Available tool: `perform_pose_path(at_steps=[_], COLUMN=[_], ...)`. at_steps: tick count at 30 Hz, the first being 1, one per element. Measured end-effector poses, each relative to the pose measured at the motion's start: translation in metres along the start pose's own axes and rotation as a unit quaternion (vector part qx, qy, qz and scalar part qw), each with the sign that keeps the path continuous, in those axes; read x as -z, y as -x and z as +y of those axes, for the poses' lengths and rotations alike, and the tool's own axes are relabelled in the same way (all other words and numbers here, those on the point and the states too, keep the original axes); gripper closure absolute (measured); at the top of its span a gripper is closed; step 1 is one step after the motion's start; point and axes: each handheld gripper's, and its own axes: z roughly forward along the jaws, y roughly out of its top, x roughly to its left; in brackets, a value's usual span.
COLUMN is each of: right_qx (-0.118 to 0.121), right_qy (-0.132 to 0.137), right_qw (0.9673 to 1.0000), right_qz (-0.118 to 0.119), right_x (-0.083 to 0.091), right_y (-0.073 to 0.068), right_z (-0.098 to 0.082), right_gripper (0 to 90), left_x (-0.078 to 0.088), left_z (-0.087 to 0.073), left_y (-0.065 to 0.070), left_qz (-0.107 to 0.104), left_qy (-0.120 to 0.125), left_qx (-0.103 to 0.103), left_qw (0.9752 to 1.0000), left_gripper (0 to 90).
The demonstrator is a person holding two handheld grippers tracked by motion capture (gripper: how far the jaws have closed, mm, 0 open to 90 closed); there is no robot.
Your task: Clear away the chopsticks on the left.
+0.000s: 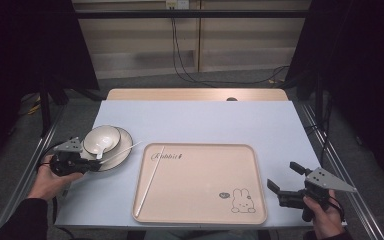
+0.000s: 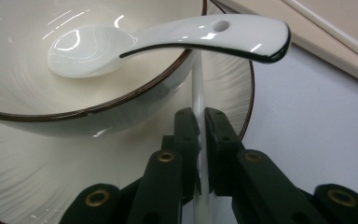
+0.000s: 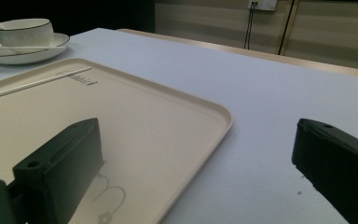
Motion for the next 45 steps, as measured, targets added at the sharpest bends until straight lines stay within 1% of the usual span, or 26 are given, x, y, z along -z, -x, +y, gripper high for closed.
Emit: perform_pose_path(at_steps=[4, 5, 6, 9, 13, 15, 16, 17, 18, 19, 21, 23, 24, 26, 27, 28, 30, 31, 32, 34, 35, 36, 37, 42, 43, 45], right_qx=[0.001, 0.0, 0.0, 0.0, -0.001, -0.001, -0.001, -0.001, -0.001, -0.001, -0.001, -0.001, -0.001, -0.001, -0.002, -0.001, -0.001, 0.0, 0.0, -0.001, -0.001, 0.0, 0.0, 0.001, -0.001, 0.0], right_qy=[0.0, 0.001, 0.001, 0.0, 0.001, 0.001, 0.001, 0.001, 0.001, 0.001, 0.001, 0.001, 0.001, 0.002, 0.002, 0.003, 0.002, 0.003, 0.003, 0.003, 0.003, 0.003, 0.004, 0.004, 0.004, 0.005], right_qw=[1.0, 1.0, 1.0, 1.0, 1.0, 1.0, 1.0, 1.0, 1.0, 1.0, 1.0, 1.0, 1.0, 1.0, 1.0, 1.0, 1.0, 1.0, 1.0, 1.0, 1.0, 1.0, 1.0, 1.0, 1.0, 1.0], right_qz=[0.001, 0.001, 0.002, 0.001, 0.0, 0.0, 0.0, 0.0, 0.0, 0.001, 0.002, 0.002, 0.002, 0.003, 0.001, 0.001, 0.001, 0.002, 0.001, 0.001, 0.001, 0.0, 0.0, -0.001, -0.003, 0.0], right_x=[0.0, 0.0, 0.0, 0.0, 0.0, 0.0, 0.0, 0.0, 0.0, 0.0, 0.0, 0.0, 0.0, 0.0, 0.0, 0.0, -0.001, -0.001, -0.001, 0.0, 0.0, 0.0, 0.0, 0.0, 0.0, 0.0], right_y=[0.0, 0.0, 0.0, 0.0, 0.001, 0.0, 0.0, 0.0, 0.0, 0.0, 0.0, 0.0, 0.0, 0.0, 0.0, 0.001, 0.0, 0.0, 0.0, 0.0, 0.0, 0.0, 0.0, 0.0, 0.0, 0.0], right_z=[0.0, 0.0, 0.0, 0.0, 0.0, 0.0, 0.0, 0.0, 0.0, 0.0, 0.0, 0.0, 0.0, 0.0, 0.0, 0.001, 0.001, 0.001, 0.001, 0.001, 0.001, 0.001, 0.001, 0.001, 0.001, 0.001], right_gripper=[1.3, 1.3, 1.3, 1.3, 1.3, 1.3, 1.3, 1.3, 1.4, 1.3, 1.3, 1.3, 1.3, 1.3, 1.4, 1.3, 1.3, 1.3, 1.3, 1.3, 1.3, 1.3, 1.3, 1.4, 1.4, 1.3], left_x=[0.002, 0.002, 0.002, 0.004, 0.006, 0.007, 0.008, 0.008, 0.008, 0.009, 0.011, 0.013, 0.014, 0.016, 0.017, 0.018, 0.019, 0.02, 0.021, 0.025, 0.026, 0.027, 0.028, 0.032, 0.032, 0.033], left_z=[0.0, 0.0, 0.0, 0.001, 0.005, 0.006, 0.007, 0.007, 0.007, 0.007, 0.007, 0.006, 0.006, 0.007, 0.008, 0.008, 0.01, 0.011, 0.011, 0.012, 0.012, 0.012, 0.013, 0.012, 0.012, 0.011], left_y=[0.002, 0.002, 0.003, 0.005, 0.008, 0.009, 0.011, 0.011, 0.012, 0.013, 0.014, 0.016, 0.017, 0.019, 0.022, 0.022, 0.025, 0.026, 0.028, 0.032, 0.034, 0.036, 0.038, 0.049, 0.052, 0.056], left_qz=[0.001, -0.006, 0.001, -0.008, -0.008, -0.013, -0.008, -0.014, -0.016, -0.015, -0.016, -0.021, -0.021, -0.02, -0.02, -0.024, -0.019, -0.024, -0.021, -0.019, -0.021, -0.017, -0.019, -0.019, -0.02, -0.018], left_qy=[0.004, 0.009, 0.009, 0.012, 0.015, 0.019, 0.018, 0.021, 0.023, 0.025, 0.025, 0.034, 0.03, 0.036, 0.044, 0.044, 0.045, 0.049, 0.049, 0.066, 0.069, 0.07, 0.072, 0.084, 0.088, 0.09], left_qx=[0.008, 0.012, 0.011, 0.014, 0.014, 0.019, 0.022, 0.021, 0.025, 0.03, 0.033, 0.043, 0.044, 0.053, 0.055, 0.055, 0.056, 0.06, 0.061, 0.071, 0.074, 0.078, 0.081, 0.089, 0.094, 0.096], left_qw=[1.0, 0.9999, 0.9999, 0.9998, 0.9998, 0.9995, 0.9996, 0.9995, 0.9993, 0.9991, 0.999, 0.9983, 0.9984, 0.9977, 0.9973, 0.9972, 0.9972, 0.9967, 0.9967, 0.9951, 0.9947, 0.9943, 0.9939, 0.9923, 0.9915, 0.9911], left_gripper=[84.5, 84.5, 84.6, 84.6, 84.7, 84.7, 84.7, 84.7, 84.7, 84.7, 84.7, 84.7, 84.7, 84.7, 84.8, 84.8, 84.8, 84.7, 84.7, 84.7, 84.7, 84.7, 84.7, 84.7, 84.7, 84.7])
